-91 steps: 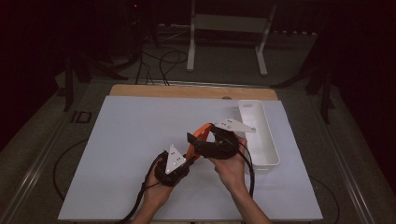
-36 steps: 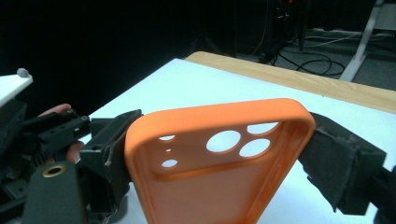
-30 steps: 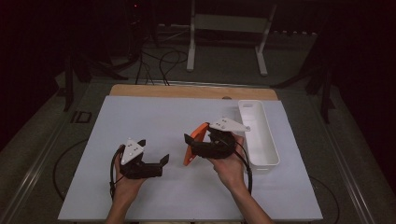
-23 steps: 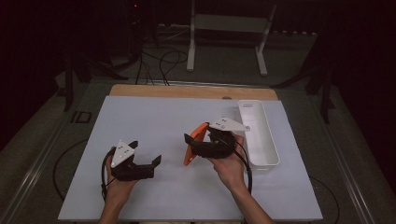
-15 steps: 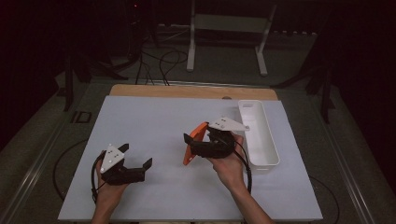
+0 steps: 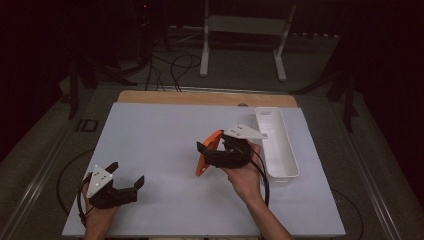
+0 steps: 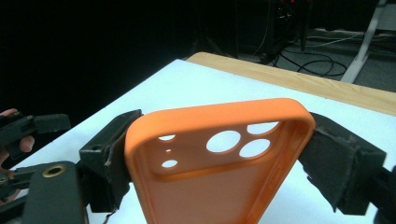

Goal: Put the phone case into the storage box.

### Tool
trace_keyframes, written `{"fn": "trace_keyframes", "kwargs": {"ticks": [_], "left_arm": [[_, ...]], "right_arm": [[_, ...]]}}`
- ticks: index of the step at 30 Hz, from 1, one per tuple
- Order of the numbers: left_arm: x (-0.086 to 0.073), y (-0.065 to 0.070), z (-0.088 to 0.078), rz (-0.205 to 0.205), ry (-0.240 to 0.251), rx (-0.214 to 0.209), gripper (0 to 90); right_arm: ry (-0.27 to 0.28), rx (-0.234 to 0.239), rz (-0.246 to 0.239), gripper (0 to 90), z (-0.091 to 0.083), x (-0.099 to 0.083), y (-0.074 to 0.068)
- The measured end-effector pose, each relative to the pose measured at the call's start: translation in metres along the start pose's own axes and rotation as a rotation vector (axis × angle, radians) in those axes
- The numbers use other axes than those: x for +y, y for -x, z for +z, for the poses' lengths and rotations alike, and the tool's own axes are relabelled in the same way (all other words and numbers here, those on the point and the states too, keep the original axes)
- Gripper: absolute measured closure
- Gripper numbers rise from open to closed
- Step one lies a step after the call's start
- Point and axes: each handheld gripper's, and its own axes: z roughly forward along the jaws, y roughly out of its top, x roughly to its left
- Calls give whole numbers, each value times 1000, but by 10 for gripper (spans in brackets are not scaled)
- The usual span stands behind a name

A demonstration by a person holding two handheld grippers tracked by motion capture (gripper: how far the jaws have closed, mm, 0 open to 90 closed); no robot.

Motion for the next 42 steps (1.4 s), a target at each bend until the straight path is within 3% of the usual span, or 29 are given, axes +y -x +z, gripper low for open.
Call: {"fn": "trace_keyframes", "kwargs": {"ticks": [8,25,42], "left_arm": [[-4,-2,-2,-5,12,35,5],[-7,4,3,19,-9,24,5],[-8,5,5,8,-13,22,5]], "right_arm": [[6,-5,5,174,0,3,2],[14,-31,6,174,0,15,11],[13,-65,-3,174,4,29,19]]}}
